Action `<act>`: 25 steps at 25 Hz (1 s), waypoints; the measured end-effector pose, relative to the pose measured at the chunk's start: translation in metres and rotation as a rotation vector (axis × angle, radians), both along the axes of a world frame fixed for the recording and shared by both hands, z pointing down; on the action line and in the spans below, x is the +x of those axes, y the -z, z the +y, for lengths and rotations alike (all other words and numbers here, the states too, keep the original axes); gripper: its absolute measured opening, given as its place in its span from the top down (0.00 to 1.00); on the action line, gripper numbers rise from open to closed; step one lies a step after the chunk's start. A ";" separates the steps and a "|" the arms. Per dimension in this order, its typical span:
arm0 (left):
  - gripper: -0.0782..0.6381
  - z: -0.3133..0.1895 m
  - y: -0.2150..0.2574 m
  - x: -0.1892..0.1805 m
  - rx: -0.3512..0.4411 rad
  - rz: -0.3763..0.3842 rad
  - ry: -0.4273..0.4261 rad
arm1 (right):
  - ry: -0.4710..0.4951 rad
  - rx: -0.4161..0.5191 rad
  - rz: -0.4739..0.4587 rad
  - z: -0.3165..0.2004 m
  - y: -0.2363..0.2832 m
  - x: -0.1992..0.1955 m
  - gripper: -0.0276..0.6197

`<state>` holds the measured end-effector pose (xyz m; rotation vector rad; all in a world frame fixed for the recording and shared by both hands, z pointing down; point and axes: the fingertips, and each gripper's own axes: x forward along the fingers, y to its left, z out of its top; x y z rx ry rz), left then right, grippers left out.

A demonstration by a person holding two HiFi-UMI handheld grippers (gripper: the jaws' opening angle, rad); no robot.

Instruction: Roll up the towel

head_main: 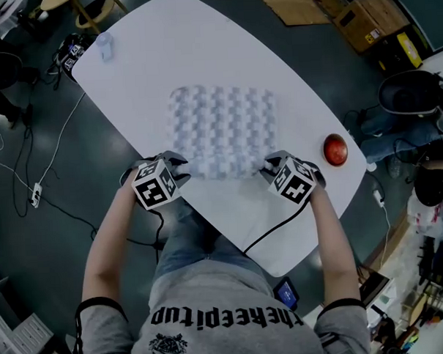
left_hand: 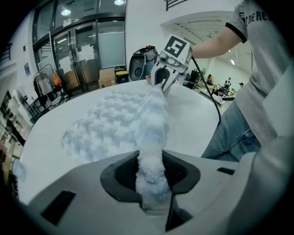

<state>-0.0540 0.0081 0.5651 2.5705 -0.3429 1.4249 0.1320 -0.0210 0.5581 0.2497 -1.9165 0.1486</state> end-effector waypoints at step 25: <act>0.71 -0.116 0.002 -0.011 0.322 -0.074 -0.081 | -0.091 0.407 0.121 -0.115 0.007 -0.006 0.80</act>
